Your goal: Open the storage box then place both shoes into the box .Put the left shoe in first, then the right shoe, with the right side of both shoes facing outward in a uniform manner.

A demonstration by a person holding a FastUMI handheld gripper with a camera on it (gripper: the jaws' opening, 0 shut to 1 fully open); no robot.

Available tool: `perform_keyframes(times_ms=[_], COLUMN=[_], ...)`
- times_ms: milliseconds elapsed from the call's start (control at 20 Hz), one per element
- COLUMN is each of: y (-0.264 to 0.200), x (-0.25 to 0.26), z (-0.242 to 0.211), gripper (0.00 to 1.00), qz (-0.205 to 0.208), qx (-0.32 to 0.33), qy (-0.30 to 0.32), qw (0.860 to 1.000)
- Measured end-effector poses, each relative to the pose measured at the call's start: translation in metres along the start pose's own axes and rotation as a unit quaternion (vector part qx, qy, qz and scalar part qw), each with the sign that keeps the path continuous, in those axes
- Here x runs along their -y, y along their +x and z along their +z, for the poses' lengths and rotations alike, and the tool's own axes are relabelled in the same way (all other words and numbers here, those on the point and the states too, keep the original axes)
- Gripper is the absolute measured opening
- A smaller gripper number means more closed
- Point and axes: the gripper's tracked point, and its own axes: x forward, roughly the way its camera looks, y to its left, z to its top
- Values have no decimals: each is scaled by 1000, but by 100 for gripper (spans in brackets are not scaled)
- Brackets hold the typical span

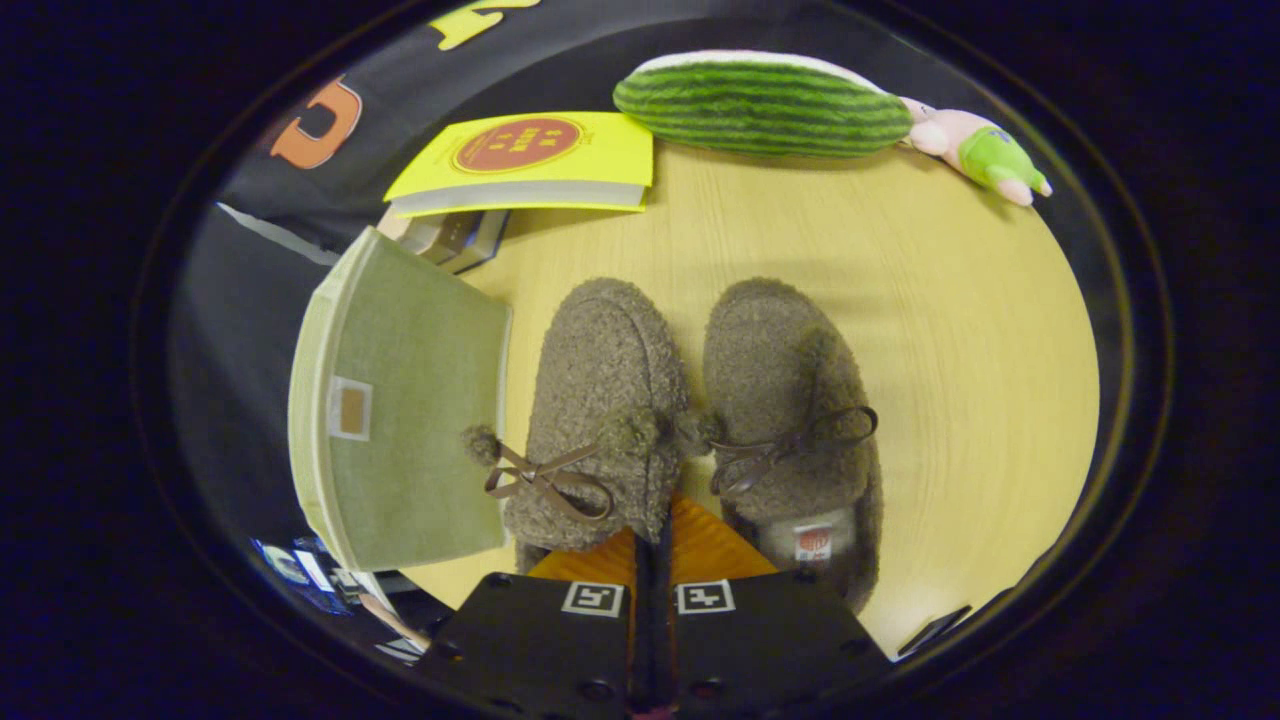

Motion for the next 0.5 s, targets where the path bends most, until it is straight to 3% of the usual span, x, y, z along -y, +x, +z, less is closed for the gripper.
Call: perform_keyframes(times_ms=[150, 500], y=[-36, -92], x=[-22, -129], z=[9, 24], gripper=[6, 6], qz=[-8, 6], qx=[26, 70], qy=[-16, -68], qw=[1000, 995])
